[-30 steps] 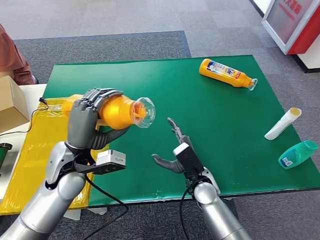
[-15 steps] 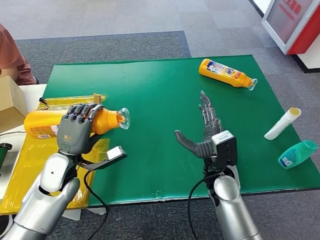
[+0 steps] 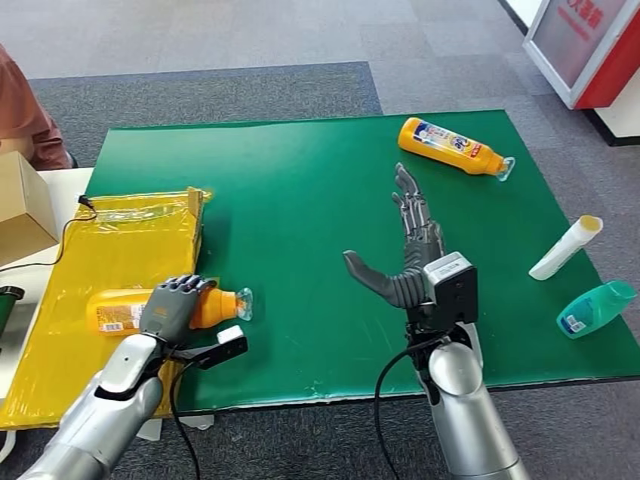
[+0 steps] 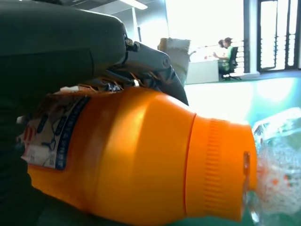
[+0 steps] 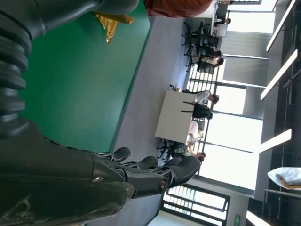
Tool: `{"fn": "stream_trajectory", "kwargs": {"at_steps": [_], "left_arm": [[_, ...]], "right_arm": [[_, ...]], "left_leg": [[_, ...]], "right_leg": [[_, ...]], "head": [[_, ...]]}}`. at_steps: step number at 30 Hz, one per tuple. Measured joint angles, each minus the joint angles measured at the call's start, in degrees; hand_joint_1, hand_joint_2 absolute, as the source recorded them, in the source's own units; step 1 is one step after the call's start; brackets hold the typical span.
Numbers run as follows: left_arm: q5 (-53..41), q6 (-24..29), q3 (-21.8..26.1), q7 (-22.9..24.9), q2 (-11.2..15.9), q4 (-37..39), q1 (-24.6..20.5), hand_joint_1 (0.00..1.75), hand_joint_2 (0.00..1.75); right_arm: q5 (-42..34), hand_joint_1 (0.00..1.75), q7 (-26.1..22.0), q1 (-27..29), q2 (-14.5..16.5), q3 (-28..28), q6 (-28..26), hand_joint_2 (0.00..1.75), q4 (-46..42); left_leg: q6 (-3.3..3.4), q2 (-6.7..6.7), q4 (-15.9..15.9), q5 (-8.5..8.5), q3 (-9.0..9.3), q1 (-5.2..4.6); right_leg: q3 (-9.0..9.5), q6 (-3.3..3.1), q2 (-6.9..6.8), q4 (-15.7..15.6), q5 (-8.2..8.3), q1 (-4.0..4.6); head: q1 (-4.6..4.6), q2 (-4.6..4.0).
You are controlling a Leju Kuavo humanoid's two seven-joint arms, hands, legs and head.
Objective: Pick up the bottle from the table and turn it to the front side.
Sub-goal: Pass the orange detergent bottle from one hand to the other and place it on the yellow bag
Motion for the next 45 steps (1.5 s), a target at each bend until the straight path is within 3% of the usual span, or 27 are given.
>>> {"fn": "stream_trajectory", "kwargs": {"at_steps": [3,4,7,8,14,23,28,31,35,38,41,45], "left_arm": [[0.1,-0.5,0.1,0.0,-0.5,3.2,-1.6,1.75,1.75],[0.2,-0.6,0.1,0.0,-0.6,4.3,-2.3,1.50,1.75],[0.2,0.6,0.2,0.3,-1.0,7.3,-3.8,0.26,1.75],[0.2,1.3,0.3,0.5,-1.2,8.2,-4.2,0.09,1.75],[0.1,4.2,1.1,1.3,-1.9,11.3,-4.9,0.00,1.75],[0.9,7.0,2.2,1.1,-2.6,12.5,-4.7,0.00,1.75],[2.9,12.1,4.0,-0.1,-3.6,12.5,-2.8,0.00,1.75],[5.1,16.5,5.6,-3.6,-4.2,10.8,-0.3,0.00,1.75],[1.7,18.6,10.6,-13.1,-7.4,-1.7,6.7,0.00,1.75],[0.3,19.1,16.7,-24.5,-12.8,-15.6,11.5,0.00,1.75],[5.2,19.1,21.6,-33.9,-17.5,-27.5,15.2,0.00,1.75],[8.6,19.1,22.9,-36.1,-19.6,-41.1,18.9,0.00,1.75]], "right_arm": [[0.0,0.00,0.0,-0.4,0.0,0.4,0.1,1.75,-0.1],[0.0,0.00,0.0,-0.6,0.0,0.5,0.1,1.75,-0.1],[0.0,0.00,0.0,-0.8,0.0,0.9,0.1,1.75,-0.4],[-0.1,0.00,0.0,-0.9,0.0,1.0,0.1,1.75,-0.6],[-0.1,0.00,-0.1,-0.9,0.0,1.4,0.1,1.75,-1.5],[-1.4,0.00,0.1,-0.3,0.0,1.6,0.4,1.75,-1.5],[-3.4,0.00,0.2,1.5,0.0,2.2,1.0,1.75,-0.4],[-4.1,0.00,-0.2,2.8,0.0,2.6,0.8,1.75,0.4],[-4.8,0.00,-0.5,4.7,0.0,2.9,-0.1,1.75,0.8],[-5.5,0.00,-0.5,5.8,0.0,3.2,-0.7,1.75,1.0],[-6.1,0.00,-0.6,7.1,0.0,3.9,-1.4,1.75,1.2],[-6.5,0.00,-0.5,8.6,0.0,4.4,-2.4,1.75,1.6]], "left_leg": [[0.01,-0.04,0.0,0.00,0.02,0.00],[0.01,-0.04,0.0,0.00,0.03,0.00],[0.01,-0.05,0.0,0.01,0.09,0.00],[0.00,-0.05,0.0,0.02,0.11,0.00],[-0.06,-0.05,0.0,0.12,0.13,0.00],[-0.06,-0.05,0.0,0.15,0.13,0.01],[-0.05,-0.05,0.0,0.12,0.12,0.01],[-0.07,-0.04,0.0,0.07,0.10,0.01],[-0.01,-0.02,0.0,0.02,0.02,-0.01],[0.02,0.00,0.0,-0.10,-0.02,-0.03],[0.00,0.04,0.0,-0.19,-0.01,-0.04],[-0.02,0.02,0.0,-0.16,-0.01,0.01]], "right_leg": [[0.07,0.01,-0.03,0.0,-0.01,0.00],[0.09,0.01,-0.03,0.0,-0.01,0.00],[0.14,0.00,-0.03,0.0,0.01,0.00],[0.15,-0.01,-0.03,0.0,0.02,0.00],[0.15,-0.06,-0.02,0.0,0.10,0.00],[0.16,-0.05,-0.02,0.0,0.11,0.01],[0.15,-0.05,-0.02,0.0,0.09,0.01],[0.09,-0.06,-0.01,0.0,0.07,0.00],[0.00,0.01,-0.02,0.0,0.00,-0.01],[0.00,0.04,0.02,0.0,-0.02,-0.02],[-0.01,0.02,0.07,0.0,-0.05,-0.03],[0.00,-0.05,0.03,0.0,-0.13,0.02]], "head": [[0.00,0.00],[0.00,0.00],[0.00,0.00],[-0.01,0.00],[0.00,0.00],[0.00,0.00],[0.01,0.00],[-0.01,0.00],[0.01,0.00],[0.02,0.00],[0.00,0.00],[-0.01,0.00]]}}
